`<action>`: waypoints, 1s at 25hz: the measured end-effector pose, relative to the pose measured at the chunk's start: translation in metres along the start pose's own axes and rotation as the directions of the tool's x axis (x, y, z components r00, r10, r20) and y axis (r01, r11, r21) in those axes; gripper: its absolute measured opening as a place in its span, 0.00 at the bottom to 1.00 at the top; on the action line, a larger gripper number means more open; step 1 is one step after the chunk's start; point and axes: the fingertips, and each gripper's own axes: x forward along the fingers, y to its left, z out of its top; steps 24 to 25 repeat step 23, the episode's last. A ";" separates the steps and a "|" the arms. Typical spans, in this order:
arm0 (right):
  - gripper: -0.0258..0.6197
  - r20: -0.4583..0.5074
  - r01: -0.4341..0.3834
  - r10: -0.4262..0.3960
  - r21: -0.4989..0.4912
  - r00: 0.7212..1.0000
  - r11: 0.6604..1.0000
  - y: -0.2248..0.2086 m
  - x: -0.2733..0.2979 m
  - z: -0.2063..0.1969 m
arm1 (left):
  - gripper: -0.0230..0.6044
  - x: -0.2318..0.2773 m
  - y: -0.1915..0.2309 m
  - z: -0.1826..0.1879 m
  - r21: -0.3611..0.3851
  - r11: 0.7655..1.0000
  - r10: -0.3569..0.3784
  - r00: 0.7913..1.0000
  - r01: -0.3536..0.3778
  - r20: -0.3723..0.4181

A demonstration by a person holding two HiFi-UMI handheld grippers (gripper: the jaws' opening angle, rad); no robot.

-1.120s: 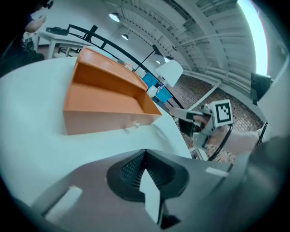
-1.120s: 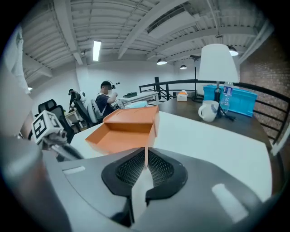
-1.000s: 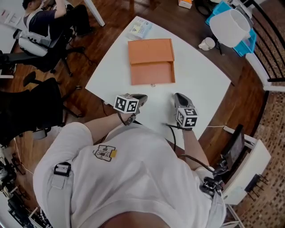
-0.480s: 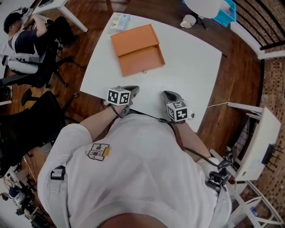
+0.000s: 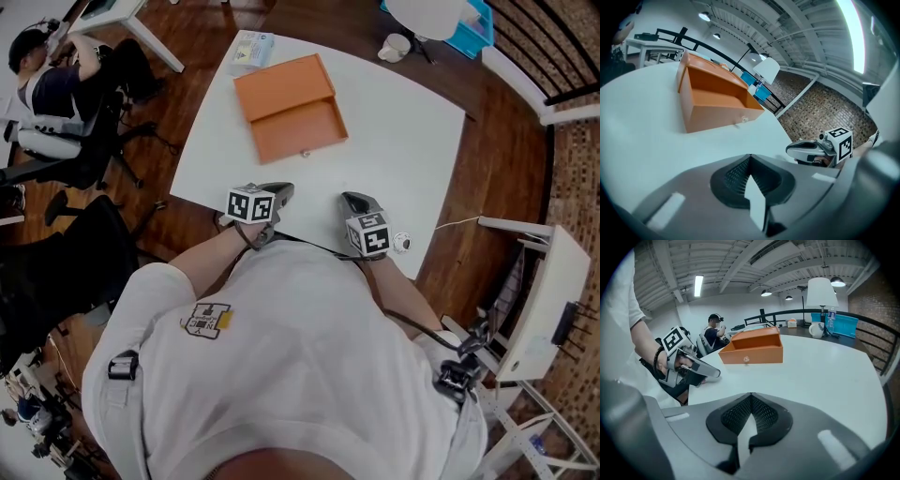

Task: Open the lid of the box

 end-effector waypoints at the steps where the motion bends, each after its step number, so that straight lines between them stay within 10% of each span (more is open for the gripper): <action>1: 0.04 -0.001 0.002 -0.002 -0.002 1.000 1.000 0.000 0.000 0.000 | 0.03 0.000 0.000 0.000 -0.003 1.000 -0.001 1.000 0.001 0.003; 25: 0.04 -0.003 0.005 -0.005 -0.021 1.000 1.000 0.004 0.002 0.006 | 0.04 -0.001 -0.002 0.002 0.000 1.000 -0.012 1.000 0.012 0.000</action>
